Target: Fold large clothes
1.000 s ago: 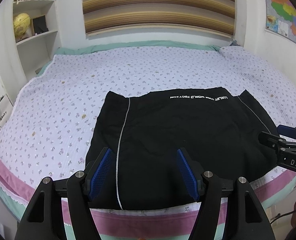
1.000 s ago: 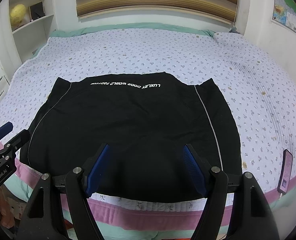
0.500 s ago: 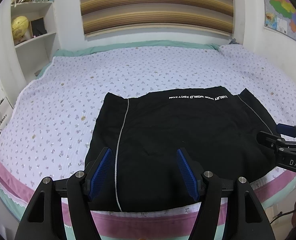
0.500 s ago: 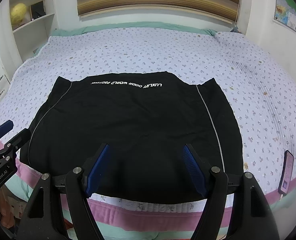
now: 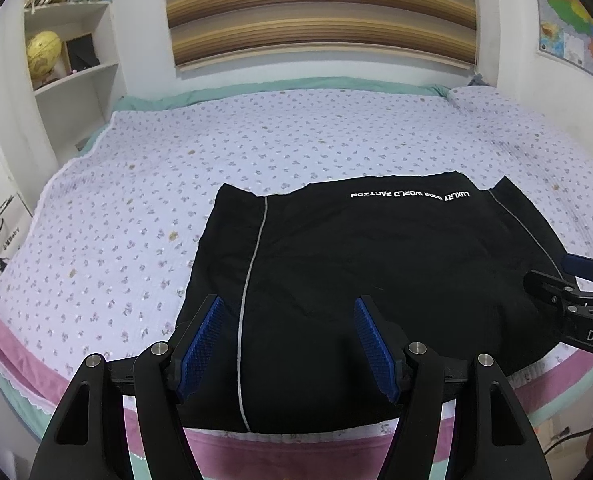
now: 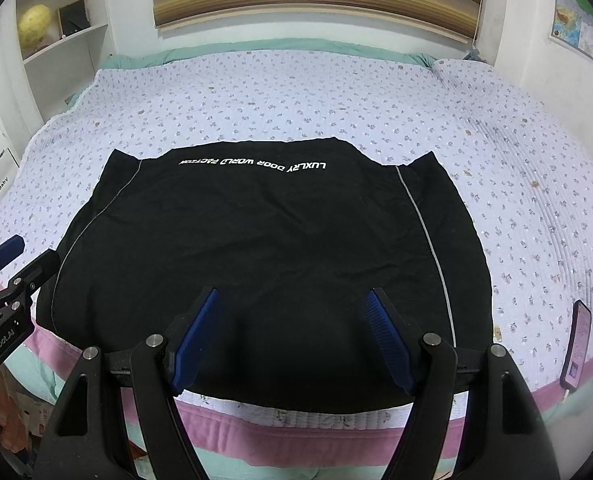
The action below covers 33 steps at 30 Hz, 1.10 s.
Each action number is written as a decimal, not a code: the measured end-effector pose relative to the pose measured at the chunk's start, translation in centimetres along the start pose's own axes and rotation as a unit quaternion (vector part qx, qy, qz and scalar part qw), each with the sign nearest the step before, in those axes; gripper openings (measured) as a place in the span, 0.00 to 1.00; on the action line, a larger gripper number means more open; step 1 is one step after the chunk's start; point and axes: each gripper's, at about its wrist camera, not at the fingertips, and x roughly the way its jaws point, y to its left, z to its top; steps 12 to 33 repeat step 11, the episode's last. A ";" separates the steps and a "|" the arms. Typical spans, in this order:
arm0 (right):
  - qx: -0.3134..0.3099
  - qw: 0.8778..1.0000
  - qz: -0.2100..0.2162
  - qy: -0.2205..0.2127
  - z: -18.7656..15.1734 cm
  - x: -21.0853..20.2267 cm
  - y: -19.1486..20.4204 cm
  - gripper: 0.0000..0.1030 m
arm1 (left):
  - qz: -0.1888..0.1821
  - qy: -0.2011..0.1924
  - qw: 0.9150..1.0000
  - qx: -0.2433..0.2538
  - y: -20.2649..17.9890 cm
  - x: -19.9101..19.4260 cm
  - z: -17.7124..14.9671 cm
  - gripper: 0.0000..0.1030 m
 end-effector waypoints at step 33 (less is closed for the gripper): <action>0.007 1.000 -0.003 0.007 0.0 0.8 -0.3 0.75 | -0.025 -0.033 0.999 0.015 -0.1 -0.6 0.5 0.67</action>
